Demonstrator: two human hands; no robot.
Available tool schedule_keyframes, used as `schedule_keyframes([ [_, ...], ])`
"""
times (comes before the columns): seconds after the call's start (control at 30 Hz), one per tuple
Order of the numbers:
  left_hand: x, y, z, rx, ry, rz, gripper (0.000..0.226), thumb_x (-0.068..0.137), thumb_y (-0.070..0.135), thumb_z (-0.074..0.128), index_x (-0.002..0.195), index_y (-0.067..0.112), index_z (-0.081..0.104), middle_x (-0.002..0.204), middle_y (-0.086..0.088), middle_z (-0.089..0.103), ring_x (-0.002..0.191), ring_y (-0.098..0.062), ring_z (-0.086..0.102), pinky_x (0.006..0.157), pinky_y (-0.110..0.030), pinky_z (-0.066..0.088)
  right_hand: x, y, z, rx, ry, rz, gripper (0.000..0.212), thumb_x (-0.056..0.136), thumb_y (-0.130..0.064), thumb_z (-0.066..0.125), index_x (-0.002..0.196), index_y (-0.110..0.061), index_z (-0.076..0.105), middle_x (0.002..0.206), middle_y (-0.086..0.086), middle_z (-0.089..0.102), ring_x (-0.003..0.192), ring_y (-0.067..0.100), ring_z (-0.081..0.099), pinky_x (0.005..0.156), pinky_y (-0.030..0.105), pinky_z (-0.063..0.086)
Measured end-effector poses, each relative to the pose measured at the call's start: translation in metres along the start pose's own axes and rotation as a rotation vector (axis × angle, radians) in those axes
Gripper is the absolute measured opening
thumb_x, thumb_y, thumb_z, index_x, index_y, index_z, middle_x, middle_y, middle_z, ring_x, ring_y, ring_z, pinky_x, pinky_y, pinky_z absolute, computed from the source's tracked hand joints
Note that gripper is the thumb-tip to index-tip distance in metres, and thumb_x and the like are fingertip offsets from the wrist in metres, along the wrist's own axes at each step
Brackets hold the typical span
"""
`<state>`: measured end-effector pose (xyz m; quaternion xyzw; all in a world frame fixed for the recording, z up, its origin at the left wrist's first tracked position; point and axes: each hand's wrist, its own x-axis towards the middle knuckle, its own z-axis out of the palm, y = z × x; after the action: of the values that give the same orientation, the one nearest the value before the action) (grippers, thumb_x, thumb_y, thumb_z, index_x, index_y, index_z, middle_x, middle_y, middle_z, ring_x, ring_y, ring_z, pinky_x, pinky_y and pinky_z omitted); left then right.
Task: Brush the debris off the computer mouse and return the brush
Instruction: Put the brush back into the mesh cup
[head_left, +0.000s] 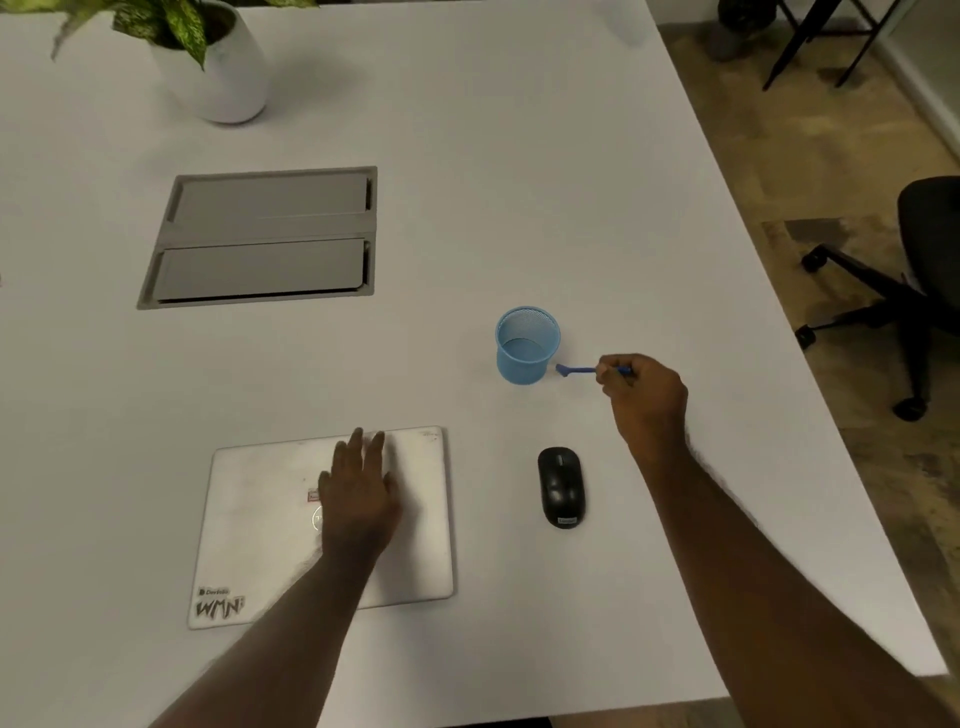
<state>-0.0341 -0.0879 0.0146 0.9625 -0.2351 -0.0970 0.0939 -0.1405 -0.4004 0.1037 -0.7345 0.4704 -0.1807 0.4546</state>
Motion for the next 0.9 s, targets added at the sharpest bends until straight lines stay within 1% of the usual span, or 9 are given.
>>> schedule_keyframes([
  [0.1, -0.001, -0.02, 0.008, 0.075, -0.072, 0.005, 0.057, 0.091, 0.034, 0.036, 0.142, 0.011, 0.046, 0.15, -0.02, 0.041, 0.132, -0.042, 0.044, 0.091, -0.057, 0.039, 0.014, -0.02, 0.008, -0.046, -0.012, -0.087, 0.017, 0.088, -0.013, 0.066, 0.101, -0.008, 0.076, 0.093, 0.01, 0.076, 0.086, 0.025, 0.072, 0.086, 0.039, 0.057],
  [0.2, -0.004, -0.029, 0.01, 0.11, -0.116, 0.07, 0.058, 0.091, 0.035, 0.036, 0.144, 0.01, 0.044, 0.153, -0.021, 0.036, 0.135, -0.044, 0.04, 0.094, -0.06, 0.035, 0.023, -0.036, 0.02, -0.098, -0.027, -0.149, 0.02, 0.09, -0.014, 0.064, 0.106, -0.008, 0.074, 0.098, 0.009, 0.076, 0.091, 0.023, 0.071, 0.088, 0.034, 0.056],
  [0.27, -0.005, -0.032, 0.01, 0.104, -0.14, 0.089, 0.06, 0.09, 0.035, 0.035, 0.145, 0.011, 0.042, 0.155, -0.019, 0.033, 0.137, -0.044, 0.038, 0.097, -0.063, 0.033, 0.027, -0.045, 0.031, -0.145, -0.042, -0.168, 0.022, 0.092, -0.014, 0.064, 0.111, -0.007, 0.072, 0.103, 0.009, 0.075, 0.093, 0.019, 0.069, 0.087, 0.025, 0.053],
  [0.37, -0.005, -0.036, 0.007, 0.086, -0.151, 0.083, 0.061, 0.09, 0.036, 0.035, 0.147, 0.014, 0.04, 0.157, -0.017, 0.032, 0.14, -0.043, 0.035, 0.1, -0.066, 0.033, 0.033, -0.056, 0.049, -0.243, -0.064, -0.175, 0.023, 0.094, -0.013, 0.062, 0.113, -0.006, 0.071, 0.11, 0.008, 0.073, 0.09, 0.011, 0.06, 0.078, 0.012, 0.04],
  [0.5, -0.002, -0.035, 0.004, 0.049, -0.187, 0.066, 0.062, 0.087, 0.036, 0.036, 0.145, 0.015, 0.044, 0.155, -0.015, 0.035, 0.139, -0.041, 0.037, 0.099, -0.067, 0.034, 0.038, -0.06, 0.071, -0.325, -0.121, -0.111, 0.026, 0.093, -0.018, 0.063, 0.116, -0.008, 0.07, 0.116, 0.011, 0.071, 0.093, 0.019, 0.063, 0.074, 0.02, 0.042],
  [0.57, 0.0, -0.037, 0.004, 0.034, -0.192, 0.07, 0.062, 0.085, 0.036, 0.036, 0.143, 0.016, 0.047, 0.154, -0.015, 0.038, 0.137, -0.041, 0.04, 0.097, -0.067, 0.037, 0.034, -0.061, 0.079, -0.376, -0.16, -0.079, 0.035, 0.09, -0.025, 0.067, 0.122, -0.011, 0.068, 0.121, 0.01, 0.069, 0.105, 0.025, 0.065, 0.08, 0.026, 0.047],
  [0.67, 0.001, -0.044, -0.002, 0.011, -0.21, 0.075, 0.061, 0.084, 0.035, 0.037, 0.14, 0.014, 0.051, 0.151, -0.016, 0.042, 0.134, -0.042, 0.045, 0.094, -0.067, 0.041, 0.021, -0.066, 0.082, -0.479, -0.162, -0.108, 0.043, 0.09, -0.036, 0.064, 0.129, -0.018, 0.064, 0.13, 0.006, 0.066, 0.115, 0.026, 0.062, 0.092, 0.034, 0.048],
  [0.8, 0.007, -0.058, -0.016, 0.027, -0.218, 0.048, 0.06, 0.083, 0.035, 0.038, 0.136, 0.012, 0.055, 0.146, -0.018, 0.049, 0.128, -0.043, 0.051, 0.086, -0.065, 0.046, 0.007, -0.075, 0.081, -0.533, -0.136, -0.135, 0.04, 0.094, -0.034, 0.06, 0.131, -0.019, 0.061, 0.133, 0.006, 0.063, 0.119, 0.027, 0.06, 0.096, 0.036, 0.046],
  [0.9, 0.022, -0.073, -0.034, 0.052, -0.166, 0.067, 0.06, 0.082, 0.034, 0.038, 0.134, 0.012, 0.057, 0.142, -0.018, 0.053, 0.125, -0.043, 0.054, 0.083, -0.065, 0.048, -0.001, -0.091, 0.078, -0.57, -0.142, -0.136, 0.038, 0.097, -0.028, 0.055, 0.132, -0.016, 0.059, 0.133, 0.008, 0.062, 0.12, 0.028, 0.059, 0.1, 0.037, 0.045],
])
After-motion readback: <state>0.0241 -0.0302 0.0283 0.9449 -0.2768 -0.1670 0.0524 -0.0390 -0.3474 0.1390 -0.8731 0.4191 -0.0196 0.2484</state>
